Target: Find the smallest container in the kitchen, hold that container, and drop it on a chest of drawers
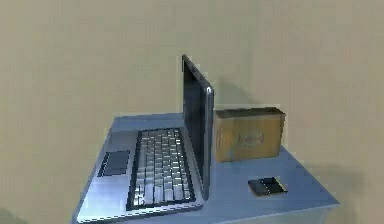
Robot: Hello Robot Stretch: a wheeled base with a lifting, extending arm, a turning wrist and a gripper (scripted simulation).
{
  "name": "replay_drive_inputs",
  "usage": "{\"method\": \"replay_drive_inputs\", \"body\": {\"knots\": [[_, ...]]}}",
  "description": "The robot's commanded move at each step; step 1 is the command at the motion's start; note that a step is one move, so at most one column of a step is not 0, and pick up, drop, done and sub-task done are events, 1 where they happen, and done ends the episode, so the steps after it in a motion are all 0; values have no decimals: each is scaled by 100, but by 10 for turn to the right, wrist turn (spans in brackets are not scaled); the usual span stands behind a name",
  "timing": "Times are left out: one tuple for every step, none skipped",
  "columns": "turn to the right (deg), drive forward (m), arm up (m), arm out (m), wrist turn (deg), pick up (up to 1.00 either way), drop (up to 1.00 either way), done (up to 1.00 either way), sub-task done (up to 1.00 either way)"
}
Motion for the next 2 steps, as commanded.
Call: {"method": "replay_drive_inputs", "body": {"knots": [[-450, 0, 0, 0, 0, 0, 0, 0, 0], [-450, 0, 0, 0, 0, 0, 0, 0, 0]]}}
